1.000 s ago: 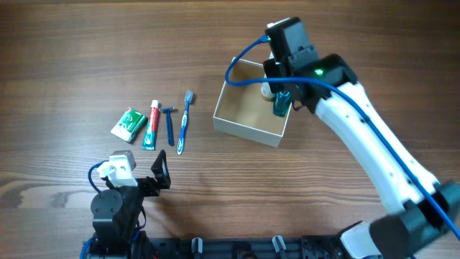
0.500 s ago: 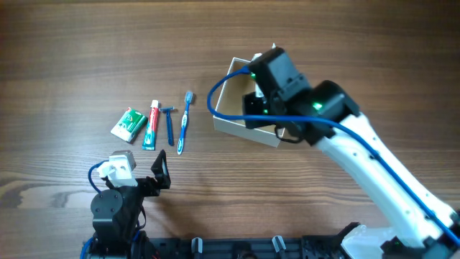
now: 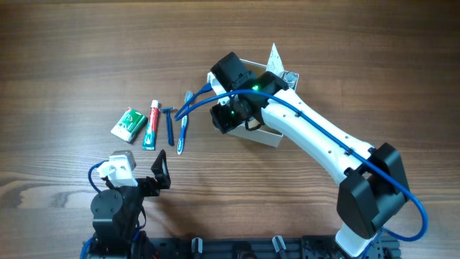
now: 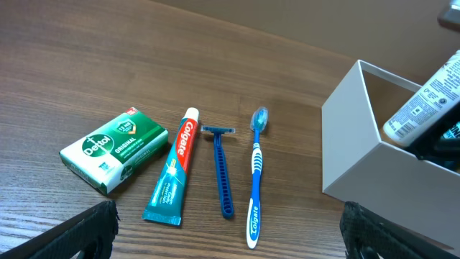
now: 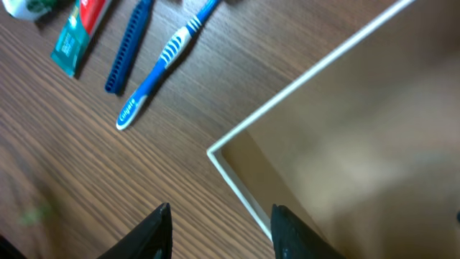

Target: Pack container

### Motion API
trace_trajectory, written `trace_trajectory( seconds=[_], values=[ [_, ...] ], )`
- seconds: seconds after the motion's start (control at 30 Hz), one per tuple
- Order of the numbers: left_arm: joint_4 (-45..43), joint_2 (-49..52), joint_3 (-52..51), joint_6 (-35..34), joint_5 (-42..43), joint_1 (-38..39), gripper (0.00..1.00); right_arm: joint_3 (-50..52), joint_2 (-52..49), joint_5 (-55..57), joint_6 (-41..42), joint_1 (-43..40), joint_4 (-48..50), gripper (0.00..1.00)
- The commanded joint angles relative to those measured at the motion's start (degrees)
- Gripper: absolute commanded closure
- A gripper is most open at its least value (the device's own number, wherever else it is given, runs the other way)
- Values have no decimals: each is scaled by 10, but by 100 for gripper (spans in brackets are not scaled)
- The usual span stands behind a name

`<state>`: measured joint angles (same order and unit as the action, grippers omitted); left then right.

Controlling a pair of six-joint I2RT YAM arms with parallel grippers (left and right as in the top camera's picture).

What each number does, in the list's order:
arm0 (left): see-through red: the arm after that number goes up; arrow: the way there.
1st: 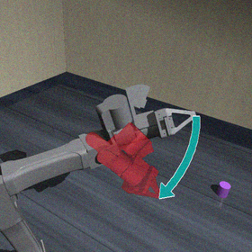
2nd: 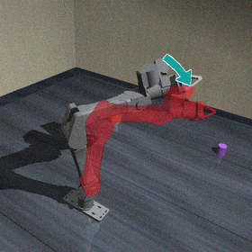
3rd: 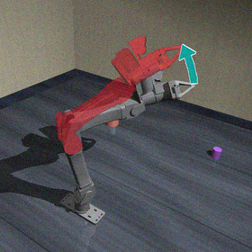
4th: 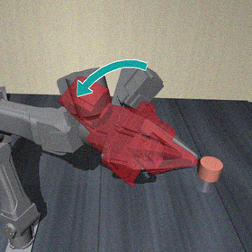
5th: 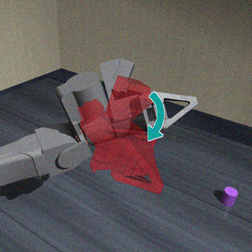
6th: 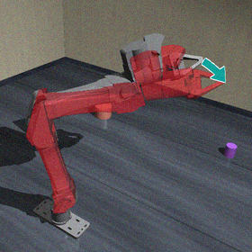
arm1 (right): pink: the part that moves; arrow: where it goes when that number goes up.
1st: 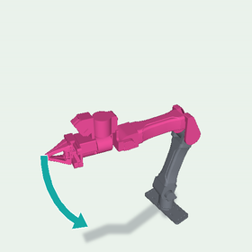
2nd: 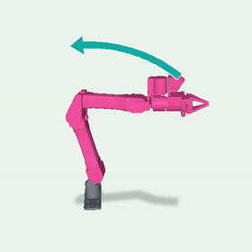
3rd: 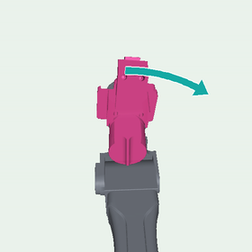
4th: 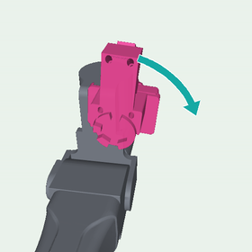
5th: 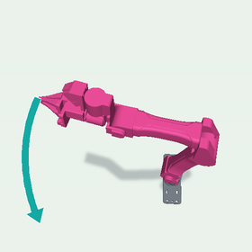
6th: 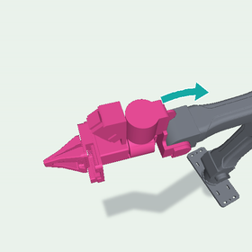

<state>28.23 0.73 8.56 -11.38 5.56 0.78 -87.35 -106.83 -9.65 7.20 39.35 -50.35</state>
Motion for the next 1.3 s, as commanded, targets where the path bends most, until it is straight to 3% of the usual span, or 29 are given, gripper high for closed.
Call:
trace_trajectory(
  seconds=[0.0, 0.2, 0.43, 0.53, 0.6, 0.7, 0.83, 0.9, 1.03, 1.1, 1.27],
  values=[
    [0, -4, -5, 5, 13, -4, 0, 1, -7, -14, -12, 4, -1, 51],
    [0, -4, -5, 5, 13, -4, 0, 1, -17, -14, -12, 5, -11, 61],
    [0, -4, -5, 5, 13, -4, 0, 27, -20, 1, -19, 5, 4, 61],
    [0, -4, -5, 5, 13, -4, 0, 27, -33, 2, -20, 5, 1, 64],
    [0, -4, -5, 5, 13, -4, 0, 27, -37, 2, -24, 5, -3, 72],
    [0, -4, -5, 5, 13, -4, 0, 27, -38, 15, -26, 5, 0, 72],
    [0, -4, -5, 5, 13, -4, 0, 27, -38, 65, -27, 3, 3, 53],
    [0, -4, -5, 5, 13, -4, 0, 27, -38, 65, -30, 3, 5, 50],
    [0, -4, -5, 5, 13, -4, 0, 27, -38, 62, -27, 3, -1, 63],
    [0, -4, -5, 5, 13, -4, 0, 27, -38, 62, -27, 3, -12, 77],
    [0, -4, -5, 5, 13, -4, 0, 27, -38, 63, -28, 6, -67, 93]
  ],
)
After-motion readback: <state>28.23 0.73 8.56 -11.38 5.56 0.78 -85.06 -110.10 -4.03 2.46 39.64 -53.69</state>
